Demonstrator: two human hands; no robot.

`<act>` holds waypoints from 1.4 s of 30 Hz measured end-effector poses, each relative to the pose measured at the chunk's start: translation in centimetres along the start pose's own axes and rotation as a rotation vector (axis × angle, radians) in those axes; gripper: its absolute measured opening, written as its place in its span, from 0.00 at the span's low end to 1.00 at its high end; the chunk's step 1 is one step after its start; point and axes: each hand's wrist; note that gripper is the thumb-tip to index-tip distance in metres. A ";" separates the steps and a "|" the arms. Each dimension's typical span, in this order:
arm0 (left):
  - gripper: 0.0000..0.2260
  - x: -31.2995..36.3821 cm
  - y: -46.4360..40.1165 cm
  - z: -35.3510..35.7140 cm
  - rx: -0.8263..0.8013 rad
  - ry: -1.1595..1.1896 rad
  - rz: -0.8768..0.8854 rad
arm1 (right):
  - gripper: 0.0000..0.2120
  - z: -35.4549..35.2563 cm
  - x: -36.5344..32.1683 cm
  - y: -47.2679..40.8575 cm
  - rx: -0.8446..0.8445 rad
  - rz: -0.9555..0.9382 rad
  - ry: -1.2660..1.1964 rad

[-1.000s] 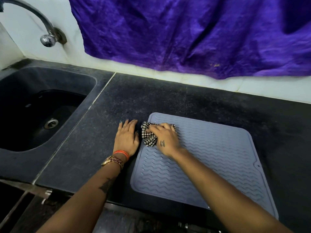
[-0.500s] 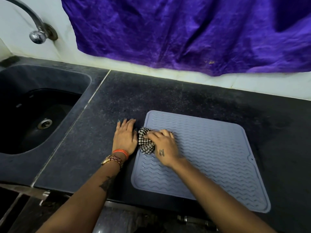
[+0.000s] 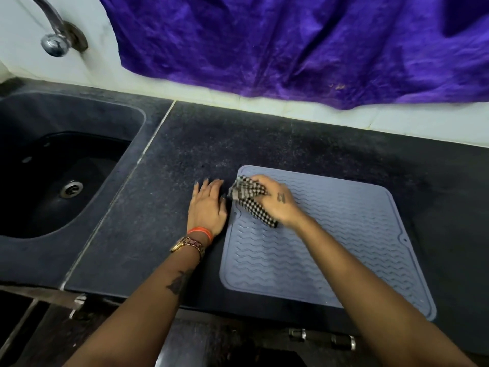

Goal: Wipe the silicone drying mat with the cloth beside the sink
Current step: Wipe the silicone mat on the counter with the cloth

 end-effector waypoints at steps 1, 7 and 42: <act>0.20 0.0 0.0 0.0 0.000 0.000 0.003 | 0.18 0.1 0.1 -1.0 0.028 0.065 -0.031; 0.20 -0.3 -0.1 0.3 0.004 -0.006 0.022 | 0.20 2.2 0.6 -5.7 0.155 0.266 -0.020; 0.24 -0.9 -0.3 0.7 0.021 0.021 -0.008 | 0.22 4.7 -1.6 8.4 0.216 0.023 0.374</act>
Point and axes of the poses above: each hand's wrist, its own y-axis away from the middle knuckle, its own z-axis out of the palm, x = y × z, and after that the axes turned 14 degrees about x, right-handed
